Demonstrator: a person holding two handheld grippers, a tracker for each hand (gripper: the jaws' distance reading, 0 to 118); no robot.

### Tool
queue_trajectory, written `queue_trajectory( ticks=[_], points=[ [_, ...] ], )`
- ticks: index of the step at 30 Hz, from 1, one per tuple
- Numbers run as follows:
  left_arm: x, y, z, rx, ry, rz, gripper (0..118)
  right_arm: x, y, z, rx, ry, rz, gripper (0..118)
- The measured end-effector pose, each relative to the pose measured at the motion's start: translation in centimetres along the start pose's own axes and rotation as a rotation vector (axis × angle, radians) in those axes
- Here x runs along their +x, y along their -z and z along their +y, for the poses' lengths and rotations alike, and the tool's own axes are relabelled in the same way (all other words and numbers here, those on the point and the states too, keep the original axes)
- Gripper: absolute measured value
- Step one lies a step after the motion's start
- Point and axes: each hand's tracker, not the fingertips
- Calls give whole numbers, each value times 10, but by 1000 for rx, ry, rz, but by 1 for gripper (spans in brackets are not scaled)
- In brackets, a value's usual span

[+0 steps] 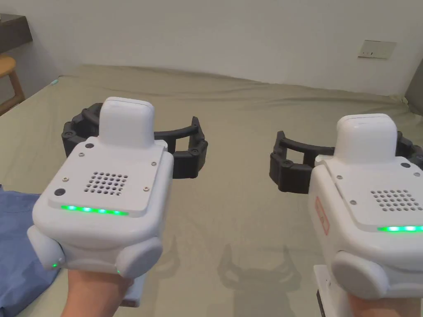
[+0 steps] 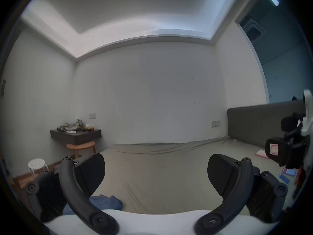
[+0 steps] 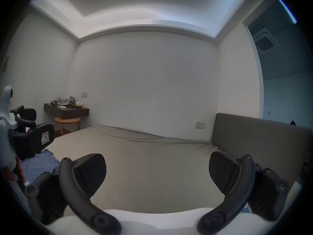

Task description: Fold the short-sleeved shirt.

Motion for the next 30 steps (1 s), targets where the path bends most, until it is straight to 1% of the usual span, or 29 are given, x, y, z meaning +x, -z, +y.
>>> queue_trajectory(
  ticks=[5,7,11,13,14,15,16,17,18,19,20,21,23,24,25,27,30],
  points=[
    [0,-1,1,-2,-20,-2,118,-5,0,3,16,-30,-16,118],
    [-2,-1,2,0,-30,-2,118,-4,0,4,19,-23,-14,118],
    [-1,-2,6,-3,-19,5,118,0,-1,5,19,16,12,118],
    [0,-3,6,-2,-13,6,117,0,-1,5,18,16,21,116],
    [1,-2,6,-2,-12,4,117,0,-1,5,17,13,24,113],
    [1,-2,6,-3,-12,-1,117,1,-2,5,17,8,25,105],
    [2,-2,6,-6,-12,-5,115,1,-2,4,22,2,24,92],
    [3,-2,6,-6,-12,-10,110,0,-3,4,27,-6,18,74],
    [4,-2,6,-6,-9,-14,89,0,-2,4,29,-13,13,47],
    [7,-2,7,-6,-1,-13,64,1,-2,3,29,-16,10,30],
    [8,-1,7,-8,10,-9,35,1,-2,3,28,-16,11,15],
    [8,1,7,-12,17,-8,8,3,-2,3,26,-10,13,0],
    [9,4,6,-23,17,-23,4,8,-2,1,27,14,33,0],
    [8,5,6,-33,4,-53,2,10,-2,1,20,24,60,0],
    [8,5,6,-35,-9,-77,1,10,-1,1,15,24,56,0],
    [13,2,8,-33,2,-52,1,10,-1,0,7,26,44,0],
    [15,5,5,-36,10,-58,1,14,3,-2,-9,32,40,0]
  ],
)
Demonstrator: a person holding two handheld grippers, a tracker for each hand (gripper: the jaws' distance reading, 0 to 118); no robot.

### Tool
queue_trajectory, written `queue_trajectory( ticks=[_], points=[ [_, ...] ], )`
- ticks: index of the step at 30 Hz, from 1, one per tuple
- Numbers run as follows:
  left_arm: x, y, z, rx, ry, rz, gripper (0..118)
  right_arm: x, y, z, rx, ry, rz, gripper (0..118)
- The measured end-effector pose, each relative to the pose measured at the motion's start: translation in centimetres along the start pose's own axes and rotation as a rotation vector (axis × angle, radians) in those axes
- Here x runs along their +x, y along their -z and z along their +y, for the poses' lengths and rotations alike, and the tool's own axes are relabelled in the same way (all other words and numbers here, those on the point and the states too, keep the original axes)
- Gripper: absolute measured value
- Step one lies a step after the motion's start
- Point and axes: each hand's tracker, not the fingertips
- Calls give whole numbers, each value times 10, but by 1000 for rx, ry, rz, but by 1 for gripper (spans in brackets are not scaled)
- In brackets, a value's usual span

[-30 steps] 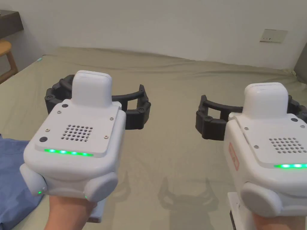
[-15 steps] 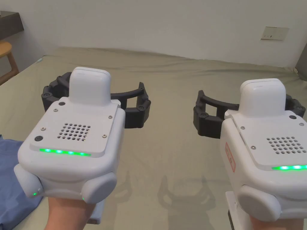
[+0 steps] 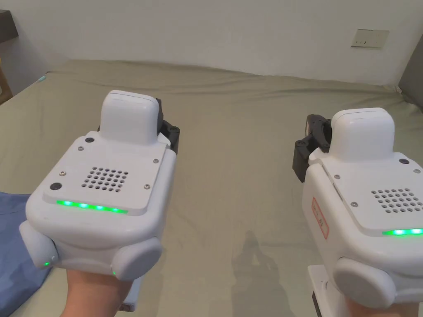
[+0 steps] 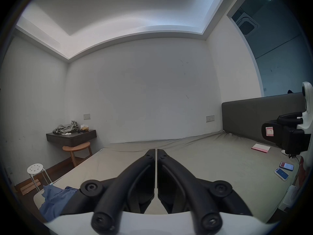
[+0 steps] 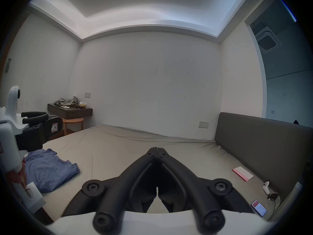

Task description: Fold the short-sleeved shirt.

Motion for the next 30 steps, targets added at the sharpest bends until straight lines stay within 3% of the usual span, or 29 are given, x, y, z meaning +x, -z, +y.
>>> queue_trajectory(
  ticks=[9,15,22,30],
  points=[
    [-5,6,-4,-13,18,-23,1,-1,6,-1,-22,-4,-4,0],
    [-16,3,-4,-30,37,9,1,-15,13,0,-30,-15,52,0],
    [-51,-15,-5,-33,34,95,1,-51,25,5,-9,-11,137,0],
    [-103,-50,-7,-20,63,274,1,-120,35,15,29,-43,302,0]
  ],
)
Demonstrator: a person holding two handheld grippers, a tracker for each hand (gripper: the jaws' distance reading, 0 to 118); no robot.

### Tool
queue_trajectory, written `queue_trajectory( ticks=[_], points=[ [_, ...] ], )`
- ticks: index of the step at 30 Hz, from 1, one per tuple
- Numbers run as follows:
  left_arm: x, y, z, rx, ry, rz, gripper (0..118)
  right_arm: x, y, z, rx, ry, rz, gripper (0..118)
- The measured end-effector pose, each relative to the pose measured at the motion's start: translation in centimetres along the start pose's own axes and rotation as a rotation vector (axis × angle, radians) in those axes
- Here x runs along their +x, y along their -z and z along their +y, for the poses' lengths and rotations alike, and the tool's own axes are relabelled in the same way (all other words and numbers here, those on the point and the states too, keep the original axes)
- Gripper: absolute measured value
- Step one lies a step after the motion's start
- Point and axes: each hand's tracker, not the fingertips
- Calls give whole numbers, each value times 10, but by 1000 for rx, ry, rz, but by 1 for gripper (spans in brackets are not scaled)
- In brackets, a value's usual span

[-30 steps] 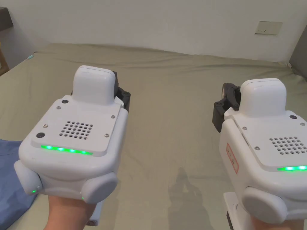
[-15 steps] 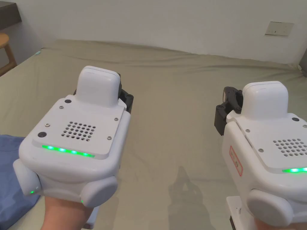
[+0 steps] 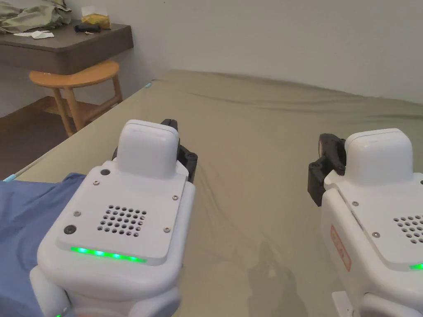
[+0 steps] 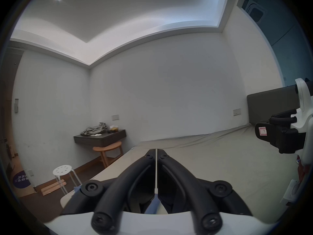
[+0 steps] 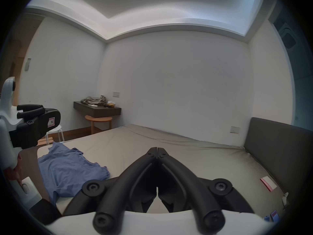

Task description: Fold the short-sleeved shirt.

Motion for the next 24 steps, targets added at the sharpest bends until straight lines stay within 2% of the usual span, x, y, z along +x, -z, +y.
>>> queue_trajectory(
  ticks=[7,15,20,24],
  points=[
    [-44,-18,-18,-24,89,205,1,-57,18,7,35,-10,161,0],
    [-86,-43,-35,-58,99,381,1,-119,26,10,55,-29,343,0],
    [-101,-51,-42,-86,93,435,1,-140,28,7,54,-61,398,0],
    [-110,-48,-51,-120,76,441,1,-143,29,5,47,-64,412,0]
  ],
)
